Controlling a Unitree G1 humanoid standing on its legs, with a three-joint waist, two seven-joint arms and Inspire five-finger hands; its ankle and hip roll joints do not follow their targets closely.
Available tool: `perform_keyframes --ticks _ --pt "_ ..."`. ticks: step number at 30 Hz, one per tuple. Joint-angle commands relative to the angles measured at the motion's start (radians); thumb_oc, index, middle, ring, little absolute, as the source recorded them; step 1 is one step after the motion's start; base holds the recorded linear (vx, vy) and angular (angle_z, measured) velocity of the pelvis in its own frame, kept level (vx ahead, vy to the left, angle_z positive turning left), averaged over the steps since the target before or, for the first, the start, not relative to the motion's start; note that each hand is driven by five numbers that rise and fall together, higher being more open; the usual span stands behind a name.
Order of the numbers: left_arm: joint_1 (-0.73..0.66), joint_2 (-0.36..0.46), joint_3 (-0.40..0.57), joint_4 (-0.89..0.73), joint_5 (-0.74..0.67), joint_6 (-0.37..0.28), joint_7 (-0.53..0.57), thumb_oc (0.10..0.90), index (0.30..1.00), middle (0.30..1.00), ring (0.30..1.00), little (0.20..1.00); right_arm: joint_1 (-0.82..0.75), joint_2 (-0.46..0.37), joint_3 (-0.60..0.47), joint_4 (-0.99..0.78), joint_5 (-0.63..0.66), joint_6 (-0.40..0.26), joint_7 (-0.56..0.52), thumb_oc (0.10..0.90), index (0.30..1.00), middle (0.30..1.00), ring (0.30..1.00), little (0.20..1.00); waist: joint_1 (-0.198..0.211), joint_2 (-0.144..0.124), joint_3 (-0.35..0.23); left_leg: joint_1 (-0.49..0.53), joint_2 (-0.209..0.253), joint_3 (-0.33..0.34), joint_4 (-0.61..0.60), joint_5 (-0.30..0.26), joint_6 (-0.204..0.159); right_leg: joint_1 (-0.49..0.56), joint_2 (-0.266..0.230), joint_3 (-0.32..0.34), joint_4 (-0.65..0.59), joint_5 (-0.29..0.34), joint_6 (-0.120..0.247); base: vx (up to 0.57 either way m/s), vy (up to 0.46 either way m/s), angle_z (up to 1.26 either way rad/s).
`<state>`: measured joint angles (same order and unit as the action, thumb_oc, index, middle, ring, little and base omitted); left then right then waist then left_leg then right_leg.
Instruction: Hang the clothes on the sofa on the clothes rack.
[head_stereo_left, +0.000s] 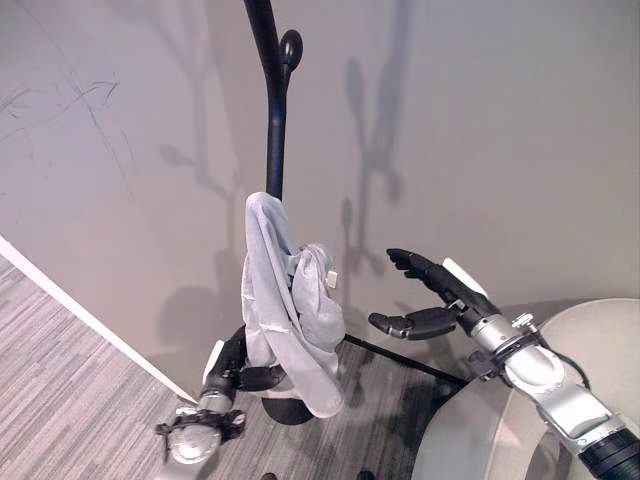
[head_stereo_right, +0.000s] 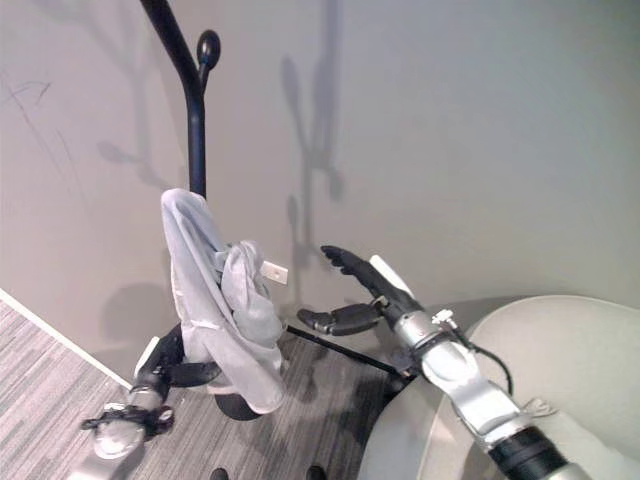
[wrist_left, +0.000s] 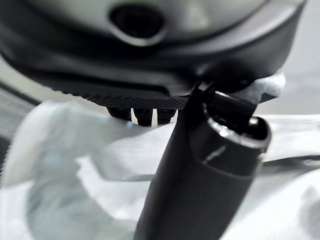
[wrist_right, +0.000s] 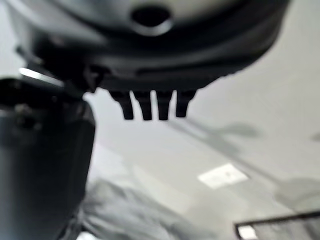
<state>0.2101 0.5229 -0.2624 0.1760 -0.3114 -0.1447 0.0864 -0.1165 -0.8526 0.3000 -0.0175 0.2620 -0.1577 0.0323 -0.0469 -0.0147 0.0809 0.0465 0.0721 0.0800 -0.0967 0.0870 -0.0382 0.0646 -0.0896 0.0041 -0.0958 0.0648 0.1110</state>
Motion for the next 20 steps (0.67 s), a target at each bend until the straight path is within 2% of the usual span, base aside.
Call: perform_keyframes --ticks 1,3,4,6,7,8,10,12,13,14,16,18,19,20 --pt "-0.034 0.064 0.1 -0.05 0.072 -0.099 -0.042 0.8 0.9 0.9 0.9 0.9 -0.065 0.011 -0.071 -0.056 0.007 -0.09 0.009 0.8 0.9 0.9 0.9 0.9 0.021 -0.032 -0.073 0.029 -0.03 -0.006 0.009 -0.106 0.001 -0.005 0.038 -0.018 0.009 -0.038 -0.004 0.0 0.0 0.0" --pt "-0.016 0.079 0.128 -0.066 0.115 -0.097 -0.04 0.8 0.9 0.9 0.9 0.9 -0.043 0.013 -0.098 -0.061 0.002 -0.089 0.015 0.8 0.9 0.9 0.9 0.9 0.023 -0.029 -0.073 0.028 -0.03 -0.009 0.009 -0.105 0.0 -0.002 0.039 -0.022 0.009 -0.041 -0.005 0.0 -0.015 0.02" --pt "0.021 0.103 0.177 -0.098 0.169 -0.103 -0.041 0.8 0.9 0.9 0.9 0.9 -0.016 0.015 -0.136 -0.057 0.001 -0.088 0.025 0.8 0.9 0.9 0.9 0.9 0.028 -0.023 -0.072 0.028 -0.029 -0.014 0.009 -0.104 0.0 -0.001 0.039 -0.026 0.009 -0.044 -0.006 0.0 -0.028 0.07" --pt "0.06 0.131 0.226 -0.134 0.189 -0.111 -0.052 0.8 0.9 0.9 0.9 0.9 0.017 0.035 -0.172 -0.041 0.023 -0.089 0.029 0.8 0.9 0.9 0.9 0.9 0.032 -0.018 -0.071 0.029 -0.028 -0.018 0.009 -0.103 -0.002 0.002 0.039 -0.031 0.009 -0.048 -0.007 -0.01 -0.049 0.19" --pt "0.114 0.136 0.282 -0.13 -0.01 -0.165 -0.108 0.8 0.9 0.9 0.9 0.9 0.089 0.104 -0.205 -0.007 0.123 -0.098 0.041 0.8 0.9 0.9 0.9 0.9 0.04 -0.013 -0.064 0.03 -0.028 -0.025 0.009 -0.099 -0.006 0.008 0.038 -0.041 0.009 -0.053 -0.01 -0.02 -0.06 0.25" --pt "0.109 0.1 0.3 -0.092 -0.117 -0.176 -0.127 0.8 0.9 0.9 0.9 0.9 0.119 0.128 -0.216 0.007 0.157 -0.102 0.043 0.8 0.9 0.9 0.9 0.9 0.041 -0.013 -0.063 0.03 -0.028 -0.029 0.009 -0.097 -0.008 0.009 0.038 -0.044 0.009 -0.056 -0.011 -0.02 -0.072 0.13" --pt "0.044 -0.142 0.414 0.124 -0.417 -0.166 -0.099 0.8 0.9 0.9 0.9 0.9 0.198 0.251 -0.257 0.089 0.249 -0.092 0.047 0.8 0.9 0.9 0.9 0.9 0.049 -0.021 -0.062 0.03 -0.028 -0.04 0.009 -0.093 -0.01 0.016 0.04 -0.053 0.009 -0.068 -0.018 0.01 -0.061 0.24" --pt "-0.01 -0.298 0.499 0.293 -0.605 -0.181 -0.04 0.8 0.9 0.9 0.9 0.9 0.227 0.388 -0.282 0.174 0.36 -0.07 0.048 0.8 0.9 0.9 0.9 0.9 0.051 -0.028 -0.065 0.035 -0.029 -0.049 0.009 -0.097 -0.011 0.026 0.043 -0.058 0.009 -0.079 -0.025 0.05 -0.062 0.33" --pt "-0.043 -0.332 0.496 0.457 -0.632 -0.168 -0.009 0.8 0.9 0.9 0.9 0.9 0.217 0.487 -0.272 0.29 0.501 -0.065 0.053 0.8 0.9 0.9 0.9 0.9 0.052 -0.028 -0.066 0.039 -0.029 -0.053 0.009 -0.098 -0.011 0.032 0.045 -0.061 0.009 -0.083 -0.028 0.04 -0.051 0.22" --pt "-0.061 -0.336 0.462 0.59 -0.59 -0.135 -0.014 0.8 0.9 0.9 0.9 0.9 0.195 0.531 -0.238 0.419 0.537 -0.068 0.033 0.8 0.9 0.9 0.9 0.9 0.051 -0.03 -0.06 0.043 -0.029 -0.056 0.009 -0.099 -0.012 0.036 0.045 -0.065 0.009 -0.083 -0.031 0.02 -0.04 0.07" --pt "-0.118 -0.356 0.396 0.921 -0.508 -0.072 -0.055 0.8 0.9 0.9 0.9 0.9 0.142 0.614 -0.174 0.757 0.52 -0.021 -0.017 0.8 0.9 0.9 0.9 0.9 0.047 -0.027 -0.06 0.047 -0.03 -0.059 0.009 -0.1 -0.011 0.039 0.048 -0.067 0.009 -0.083 -0.035 0.0 -0.017 0.05" --pt "-0.147 -0.368 0.343 1.057 -0.42 -0.053 -0.07 0.8 0.9 0.9 0.9 0.9 0.098 0.665 -0.164 0.981 0.51 0.01 -0.028 0.8 0.9 0.9 0.9 0.9 0.046 -0.024 -0.058 0.054 -0.03 -0.06 0.009 -0.103 -0.01 0.044 0.048 -0.066 0.009 -0.084 -0.038 0.04 0.012 0.06" --pt "-0.167 -0.393 0.24 1.16 -0.261 -0.03 -0.078 0.8 0.9 0.9 0.9 0.9 0.039 0.73 -0.2 1.289 0.504 0.045 -0.065 0.8 0.9 0.9 0.9 0.9 0.039 -0.016 -0.065 0.061 -0.029 -0.055 0.009 -0.108 -0.009 0.051 0.048 -0.062 0.009 -0.085 -0.039 0.05 0.021 -0.01" --pt "-0.167 -0.393 0.239 1.161 -0.261 -0.03 -0.078 0.8 0.9 0.9 0.9 0.9 0.037 0.73 -0.201 1.291 0.504 0.045 -0.064 0.8 0.9 0.9 0.9 0.9 0.04 -0.016 -0.064 0.062 -0.029 -0.055 0.009 -0.109 -0.009 0.051 0.048 -0.061 0.009 -0.085 -0.039 0.07 0.028 -0.12"
